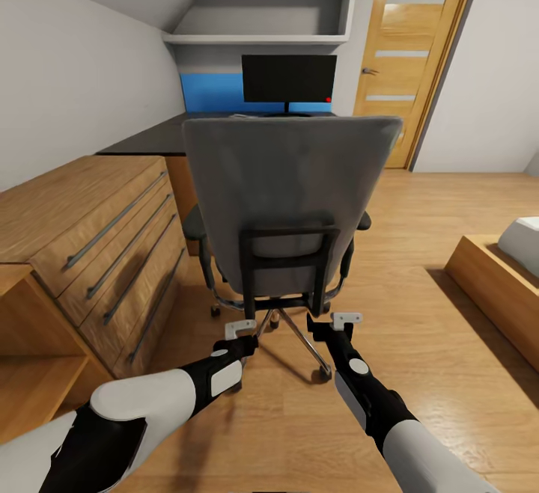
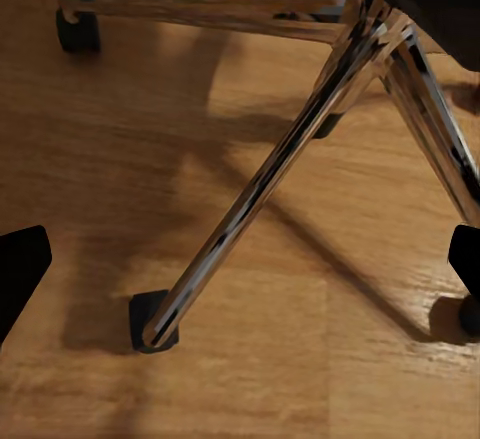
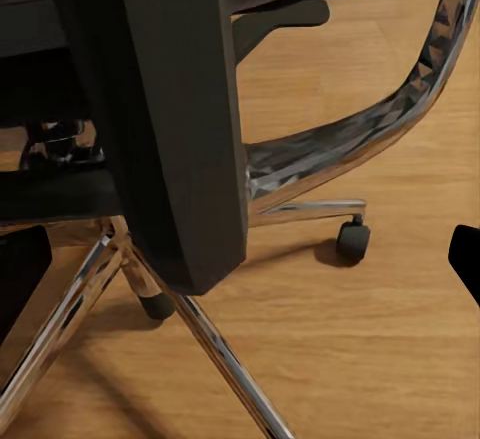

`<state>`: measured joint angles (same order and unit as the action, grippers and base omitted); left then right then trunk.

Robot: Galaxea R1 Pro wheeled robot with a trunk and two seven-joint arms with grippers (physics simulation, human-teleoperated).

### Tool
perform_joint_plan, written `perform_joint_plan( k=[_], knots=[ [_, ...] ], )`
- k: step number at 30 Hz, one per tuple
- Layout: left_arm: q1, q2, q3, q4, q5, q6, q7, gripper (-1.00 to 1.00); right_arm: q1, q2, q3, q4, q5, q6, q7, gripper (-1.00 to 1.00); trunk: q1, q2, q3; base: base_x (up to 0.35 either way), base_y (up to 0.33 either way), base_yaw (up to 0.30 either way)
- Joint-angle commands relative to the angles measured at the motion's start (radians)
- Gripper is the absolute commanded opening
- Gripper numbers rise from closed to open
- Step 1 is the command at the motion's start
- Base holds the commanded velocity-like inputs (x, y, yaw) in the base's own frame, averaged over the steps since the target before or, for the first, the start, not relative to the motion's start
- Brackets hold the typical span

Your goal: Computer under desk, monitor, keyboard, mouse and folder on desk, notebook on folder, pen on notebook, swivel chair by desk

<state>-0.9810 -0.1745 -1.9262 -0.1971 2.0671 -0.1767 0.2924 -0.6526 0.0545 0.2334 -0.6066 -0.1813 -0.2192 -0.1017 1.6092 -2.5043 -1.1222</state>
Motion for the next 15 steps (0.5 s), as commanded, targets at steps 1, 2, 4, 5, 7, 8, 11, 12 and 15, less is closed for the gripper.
perform_joint_plan(
  k=[1, 2, 4, 5, 7, 8, 11, 12, 15],
  knots=[
    [-0.001, 0.000, -0.008, -0.002, 0.008, -0.005, 0.005, 1.00, -0.001, -0.001, 0.007, 0.001, -0.010, -0.005, -0.007, 1.00, 0.000, 0.000, 0.001, 0.024, 0.000, 0.000],
    [-0.001, 0.000, -0.008, -0.002, 0.008, -0.005, 0.005, 1.00, -0.001, -0.001, 0.007, 0.001, -0.010, -0.005, -0.007, 1.00, 0.000, 0.000, 0.002, 0.053, 0.000, 0.000],
    [-0.001, 0.000, -0.008, -0.002, 0.008, -0.006, 0.005, 1.00, -0.001, -0.001, 0.007, 0.001, -0.010, -0.004, -0.007, 1.00, 0.000, 0.000, 0.005, 0.187, 0.000, 0.000],
    [-0.001, 0.000, -0.008, -0.002, 0.008, -0.006, 0.005, 1.00, -0.001, -0.001, 0.007, 0.001, -0.010, -0.004, -0.007, 1.00, 0.000, 0.000, 0.006, 0.253, 0.000, 0.000],
    [-0.002, 0.000, -0.008, -0.002, 0.008, -0.006, 0.005, 1.00, -0.001, -0.001, 0.007, 0.001, -0.010, -0.004, -0.007, 1.00, 0.000, 0.000, 0.007, 0.184, 0.000, 0.000],
    [-0.001, 0.000, -0.008, -0.002, 0.008, -0.006, 0.005, 1.00, -0.001, -0.001, 0.007, 0.001, -0.010, -0.003, -0.007, 1.00, 0.000, 0.000, 0.007, 0.084, 0.000, 0.000],
    [-0.001, 0.000, -0.008, -0.002, 0.008, -0.006, 0.005, 1.00, -0.001, -0.001, 0.007, 0.001, -0.010, -0.003, -0.007, 1.00, 0.000, 0.000, 0.007, 0.046, 0.000, 0.000],
    [-0.001, 0.000, -0.008, -0.002, 0.008, -0.006, 0.005, 1.00, -0.001, -0.001, 0.007, 0.001, -0.010, -0.003, -0.007, 1.00, 0.000, 0.000, 0.007, 0.018, 0.000, 0.000],
    [-0.001, 0.000, -0.008, -0.002, 0.008, -0.006, 0.005, 1.00, -0.001, -0.001, 0.007, 0.001, -0.010, -0.003, -0.007, 1.00, 0.000, 0.000, 0.007, 0.146, 0.000, 0.000]
  ],
)
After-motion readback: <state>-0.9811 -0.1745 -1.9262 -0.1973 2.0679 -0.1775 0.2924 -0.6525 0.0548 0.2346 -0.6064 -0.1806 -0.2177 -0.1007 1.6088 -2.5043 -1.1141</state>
